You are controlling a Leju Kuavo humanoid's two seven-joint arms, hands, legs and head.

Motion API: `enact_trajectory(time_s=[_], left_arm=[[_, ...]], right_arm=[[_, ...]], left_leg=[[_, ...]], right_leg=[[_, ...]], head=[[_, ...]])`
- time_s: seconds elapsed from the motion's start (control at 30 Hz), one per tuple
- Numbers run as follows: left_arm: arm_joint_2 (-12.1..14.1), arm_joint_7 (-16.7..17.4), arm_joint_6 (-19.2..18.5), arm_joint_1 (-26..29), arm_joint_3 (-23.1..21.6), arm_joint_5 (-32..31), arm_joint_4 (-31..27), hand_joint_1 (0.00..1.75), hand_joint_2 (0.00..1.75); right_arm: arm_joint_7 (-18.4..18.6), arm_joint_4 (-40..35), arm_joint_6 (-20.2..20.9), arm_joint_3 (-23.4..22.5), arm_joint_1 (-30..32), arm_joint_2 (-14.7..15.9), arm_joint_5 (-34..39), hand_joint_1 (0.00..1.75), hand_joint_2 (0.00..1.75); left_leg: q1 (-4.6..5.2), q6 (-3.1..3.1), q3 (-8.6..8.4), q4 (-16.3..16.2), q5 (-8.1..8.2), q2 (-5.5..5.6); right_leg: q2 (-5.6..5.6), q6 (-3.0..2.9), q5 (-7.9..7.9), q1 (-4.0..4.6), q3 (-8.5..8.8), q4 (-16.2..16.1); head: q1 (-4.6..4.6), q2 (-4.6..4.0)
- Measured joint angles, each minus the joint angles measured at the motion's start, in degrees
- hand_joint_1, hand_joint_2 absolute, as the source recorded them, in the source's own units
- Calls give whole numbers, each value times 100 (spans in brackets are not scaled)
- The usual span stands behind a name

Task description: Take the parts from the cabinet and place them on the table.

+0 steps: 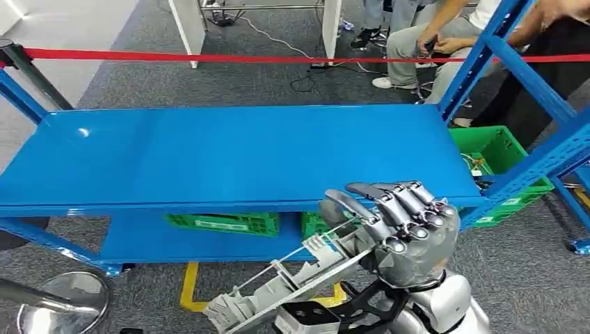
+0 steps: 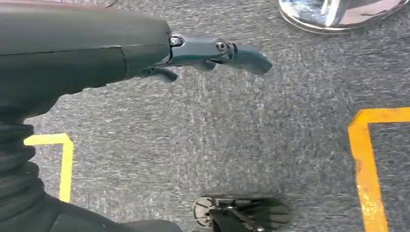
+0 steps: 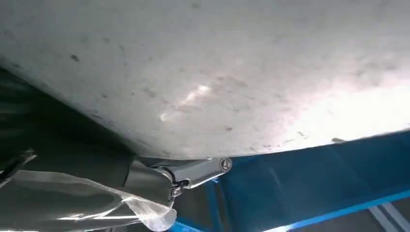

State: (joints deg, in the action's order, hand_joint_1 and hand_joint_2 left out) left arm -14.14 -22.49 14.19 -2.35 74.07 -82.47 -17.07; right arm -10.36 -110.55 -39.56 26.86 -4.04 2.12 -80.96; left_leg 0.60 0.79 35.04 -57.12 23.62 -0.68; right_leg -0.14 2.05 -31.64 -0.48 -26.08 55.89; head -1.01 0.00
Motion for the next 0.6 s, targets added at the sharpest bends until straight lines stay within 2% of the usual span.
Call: enact_trajectory(time_s=[0.07,0.1,0.13,0.17,0.2,0.23,0.27,0.3,0.33,0.37,0.4,0.43,0.47,0.5,0.6], left_arm=[[2,0,4,1,0,0,7,0,175],[4,0,4,2,0,0,9,0,175],[11,0,7,14,0,0,9,0,175],[13,0,7,14,0,0,11,0,175],[11,0,11,13,0,0,11,0,175],[13,0,11,13,0,0,13,0,175],[18,0,11,10,0,0,15,0,175],[18,0,11,8,0,0,17,0,175],[18,0,11,8,0,0,20,0,175],[20,0,11,9,0,0,20,0,175],[24,0,11,9,0,0,20,0,175],[26,0,11,4,0,0,20,0,175],[24,0,13,-6,-2,0,20,0,175],[24,0,13,-13,-2,0,20,0,175],[26,0,15,-6,-2,-2,28,0,175]], right_arm=[[2,0,-2,-4,15,0,0,175,175],[2,0,-2,-7,20,0,0,175,175],[2,0,-2,-7,15,-2,-2,175,175],[0,0,0,-7,9,-7,-4,175,175],[7,0,0,-11,12,-24,0,175,175],[7,0,0,-15,17,-31,-2,175,175],[7,2,0,-17,21,-35,-2,175,175],[7,2,0,-17,24,-35,-2,175,175],[7,2,0,-17,29,-35,-2,175,175],[7,2,0,-20,30,-35,-2,175,175],[7,2,-2,-20,29,-35,-2,175,175],[7,2,-2,-20,28,-37,-2,175,175],[7,2,-2,-22,29,-37,-2,175,175],[7,0,-4,-24,23,-39,-2,175,175],[7,0,-4,-24,23,-39,-2,175,175]], left_leg=[[-14,-60,16,6,-107,-6],[-19,-96,22,9,-138,-5],[-29,-123,55,-12,-130,12],[-33,-169,116,-138,131,31],[-51,-205,214,-456,504,40],[-72,-237,323,-868,834,42],[-84,-258,423,-1303,1085,43],[-90,-275,470,-1659,1191,43],[-101,-285,404,-1748,1107,43],[-115,-289,236,-1600,932,42],[-123,-284,-24,-1251,727,43],[-128,-272,-381,-733,571,44],[-131,-248,-740,-178,655,67],[-104,-210,-909,134,763,84],[-66,-92,-785,76,679,90]], right_leg=[[13,-58,16,20,-125,25],[12,-108,48,27,-147,27],[-12,-193,127,-28,-187,-18],[-22,-243,177,-19,-258,-14],[-24,-279,244,-19,-297,-12],[-24,-283,314,-17,-357,-6],[-23,-281,387,-14,-445,5],[-23,-274,449,-14,-543,21],[-23,-262,506,-15,-648,47],[-23,-248,551,-17,-738,75],[-21,-229,593,-18,-823,107],[-14,-204,633,-20,-900,138],[-11,-168,677,-21,-954,170],[-3,-126,717,3,-1002,194],[-9,-21,879,-20,-1013,134]], head=[[-2,0],[5,0],[-9,0],[11,0],[46,0],[53,0],[42,0],[50,0],[50,0],[46,0],[48,0],[48,0],[50,0],[46,0],[44,0]])
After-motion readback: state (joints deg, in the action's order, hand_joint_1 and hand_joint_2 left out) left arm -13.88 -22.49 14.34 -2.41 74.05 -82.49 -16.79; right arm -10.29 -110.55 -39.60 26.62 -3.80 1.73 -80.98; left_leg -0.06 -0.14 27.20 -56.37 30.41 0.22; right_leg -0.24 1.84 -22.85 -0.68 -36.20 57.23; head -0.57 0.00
